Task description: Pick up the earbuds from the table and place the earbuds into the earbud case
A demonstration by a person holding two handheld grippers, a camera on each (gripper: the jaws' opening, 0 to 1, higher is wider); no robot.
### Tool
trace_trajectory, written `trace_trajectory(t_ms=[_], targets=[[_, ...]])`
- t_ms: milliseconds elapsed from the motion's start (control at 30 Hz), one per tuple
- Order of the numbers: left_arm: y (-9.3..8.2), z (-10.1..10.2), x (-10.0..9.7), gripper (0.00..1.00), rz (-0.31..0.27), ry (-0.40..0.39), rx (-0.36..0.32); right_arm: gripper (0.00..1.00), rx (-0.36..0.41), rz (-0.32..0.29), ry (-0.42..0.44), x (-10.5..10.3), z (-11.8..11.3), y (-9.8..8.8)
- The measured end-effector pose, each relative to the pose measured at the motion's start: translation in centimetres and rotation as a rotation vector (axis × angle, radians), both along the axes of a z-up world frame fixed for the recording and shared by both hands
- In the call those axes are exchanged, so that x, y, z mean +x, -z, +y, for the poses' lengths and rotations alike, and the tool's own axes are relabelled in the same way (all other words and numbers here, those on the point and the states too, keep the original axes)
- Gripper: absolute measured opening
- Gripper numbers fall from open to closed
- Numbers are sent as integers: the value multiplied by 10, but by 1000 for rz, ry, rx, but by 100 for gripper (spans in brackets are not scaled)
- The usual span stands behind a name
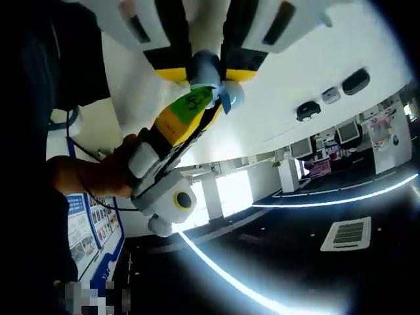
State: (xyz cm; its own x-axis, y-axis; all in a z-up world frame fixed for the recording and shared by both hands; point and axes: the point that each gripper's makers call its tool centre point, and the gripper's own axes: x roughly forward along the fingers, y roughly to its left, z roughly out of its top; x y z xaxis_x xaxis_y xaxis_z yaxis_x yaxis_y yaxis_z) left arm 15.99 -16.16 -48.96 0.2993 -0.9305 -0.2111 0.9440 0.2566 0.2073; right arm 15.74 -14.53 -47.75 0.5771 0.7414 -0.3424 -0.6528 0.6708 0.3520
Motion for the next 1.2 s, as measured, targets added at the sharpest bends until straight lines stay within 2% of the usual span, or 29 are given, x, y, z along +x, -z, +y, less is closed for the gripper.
trace_trajectory(t_ms=[167,300,367,533,567,633,733,900,1067,1200], targets=[[6,0,0,19,25,-4,27,22,-81,-10,0,0,0,5],[7,1,3,18,75,-16,26,24,-76,-16,-4,1,-3,3],[7,2,4,18,85,-16,23,28,-67,-15,-21,0,-4,0],[9,3,3,19,93,-14,25,28,-26,-47,-52,8,-13,-29],[9,3,3,19,92,-12,25,28,-67,-90,-103,17,-9,-42],[9,3,2,19,91,-6,23,23,-143,-116,-188,23,2,-47],[9,2,2,19,86,-1,23,17,-320,-86,-357,37,34,-33],[10,2,2,19,89,3,24,17,-516,-80,-509,55,80,-6],[10,2,2,19,85,6,24,17,-674,-92,-561,72,101,18],[10,2,0,19,79,12,25,17,-710,-86,-577,77,109,27]])
